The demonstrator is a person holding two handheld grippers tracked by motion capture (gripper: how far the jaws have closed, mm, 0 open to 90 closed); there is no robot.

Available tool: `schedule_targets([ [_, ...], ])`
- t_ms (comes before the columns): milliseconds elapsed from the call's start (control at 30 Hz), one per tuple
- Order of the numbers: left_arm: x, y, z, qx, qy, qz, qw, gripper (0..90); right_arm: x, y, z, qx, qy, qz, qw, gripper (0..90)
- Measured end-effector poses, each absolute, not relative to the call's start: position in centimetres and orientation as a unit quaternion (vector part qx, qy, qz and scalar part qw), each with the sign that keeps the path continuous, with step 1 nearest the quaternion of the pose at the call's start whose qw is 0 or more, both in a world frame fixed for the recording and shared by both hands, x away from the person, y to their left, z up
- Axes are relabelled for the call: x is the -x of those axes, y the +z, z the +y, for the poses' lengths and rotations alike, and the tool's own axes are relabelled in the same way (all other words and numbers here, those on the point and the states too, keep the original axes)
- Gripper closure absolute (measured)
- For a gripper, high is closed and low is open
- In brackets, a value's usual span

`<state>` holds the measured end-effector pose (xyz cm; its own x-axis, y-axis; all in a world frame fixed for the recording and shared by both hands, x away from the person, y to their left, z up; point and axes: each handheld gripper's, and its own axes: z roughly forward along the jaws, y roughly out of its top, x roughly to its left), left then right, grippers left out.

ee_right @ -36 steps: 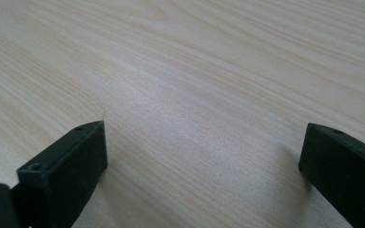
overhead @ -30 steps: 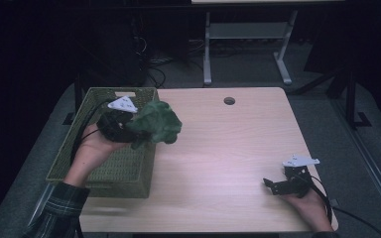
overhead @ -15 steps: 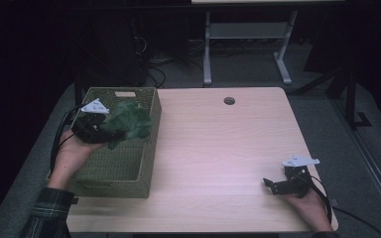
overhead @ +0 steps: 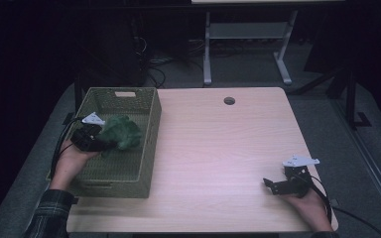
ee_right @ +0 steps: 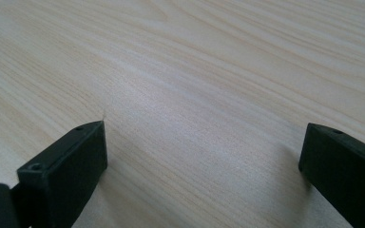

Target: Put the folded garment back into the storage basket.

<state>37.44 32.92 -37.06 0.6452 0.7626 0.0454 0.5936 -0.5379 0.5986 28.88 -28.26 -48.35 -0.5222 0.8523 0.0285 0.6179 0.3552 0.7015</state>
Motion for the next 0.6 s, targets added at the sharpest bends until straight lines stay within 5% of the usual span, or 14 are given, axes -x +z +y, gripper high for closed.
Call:
schedule_targets([
  [600,-38.3,-40.3,33.0,-0.877,0.127,0.401,0.231,55.5,-28.9,-48.4,-28.3,-0.457,0.337,0.805,0.174,1.9],
])
